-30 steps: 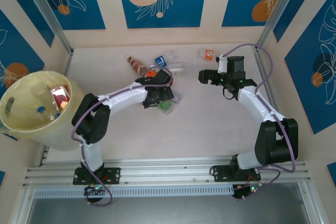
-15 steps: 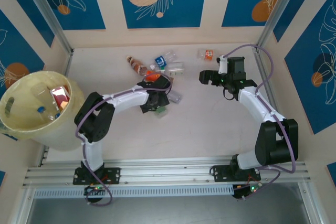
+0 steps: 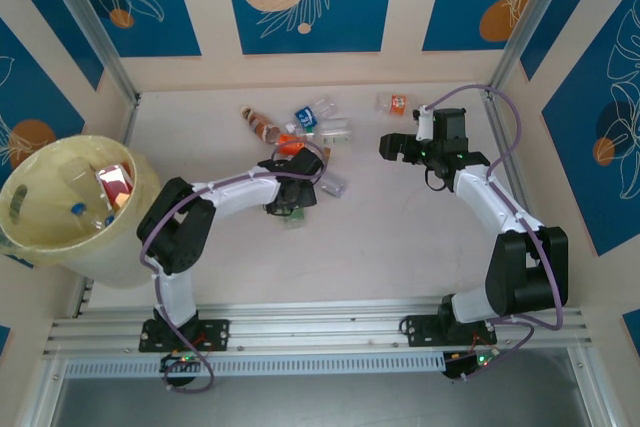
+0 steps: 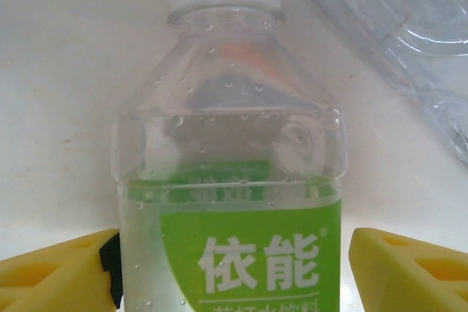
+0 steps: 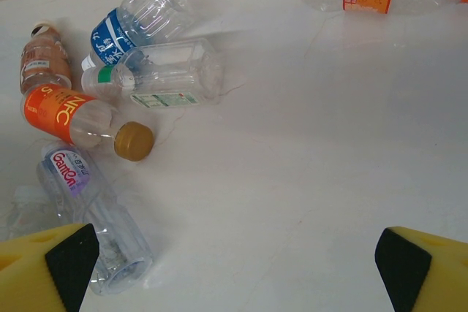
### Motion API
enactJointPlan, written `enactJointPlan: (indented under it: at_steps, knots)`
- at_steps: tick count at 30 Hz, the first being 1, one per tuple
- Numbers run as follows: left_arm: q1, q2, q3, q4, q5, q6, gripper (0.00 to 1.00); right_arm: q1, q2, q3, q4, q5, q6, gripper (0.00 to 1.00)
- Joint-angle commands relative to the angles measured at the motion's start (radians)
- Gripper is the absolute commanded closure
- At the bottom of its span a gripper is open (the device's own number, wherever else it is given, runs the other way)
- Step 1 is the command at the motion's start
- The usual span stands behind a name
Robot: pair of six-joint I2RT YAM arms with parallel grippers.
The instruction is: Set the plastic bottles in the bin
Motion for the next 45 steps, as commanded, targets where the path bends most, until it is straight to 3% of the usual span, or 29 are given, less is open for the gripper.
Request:
enactJointPlan:
  at_steps: [1, 7, 13, 19, 28, 35, 38, 45]
  knots:
    - [0.013, -0.004, -0.003, 0.023, 0.009, 0.12, 0.33, -0.002, -0.024, -0.006, -0.017, 0.002, 0.018, 0.01]
    - [0.022, 0.021, 0.001, 0.006, 0.014, 0.127, 0.33, -0.001, -0.026, -0.006, -0.018, 0.0, 0.024, 0.01]
    - [0.024, 0.005, -0.003, 0.015, 0.026, 0.159, 0.48, 0.001, -0.053, -0.012, 0.001, -0.029, 0.022, 0.01]
    - [0.029, -0.107, -0.045, 0.056, 0.02, 0.216, 0.65, 0.004, -0.107, -0.045, 0.053, -0.05, 0.021, 0.01]
    - [0.063, -0.307, -0.062, -0.003, -0.071, 0.29, 0.62, 0.008, -0.164, -0.109, 0.171, -0.1, 0.023, 0.01]
    - [0.078, -0.497, -0.06, 0.064, -0.013, 0.435, 0.63, 0.018, -0.2, -0.147, 0.261, -0.124, 0.037, 0.01]
    - [0.078, -0.573, -0.026, 0.066, 0.001, 0.498, 0.66, 0.021, -0.219, -0.171, 0.303, -0.12, 0.04, 0.01]
    - [0.089, -0.678, 0.106, -0.035, -0.082, 0.594, 0.68, 0.023, -0.228, -0.185, 0.319, -0.102, 0.042, 0.01]
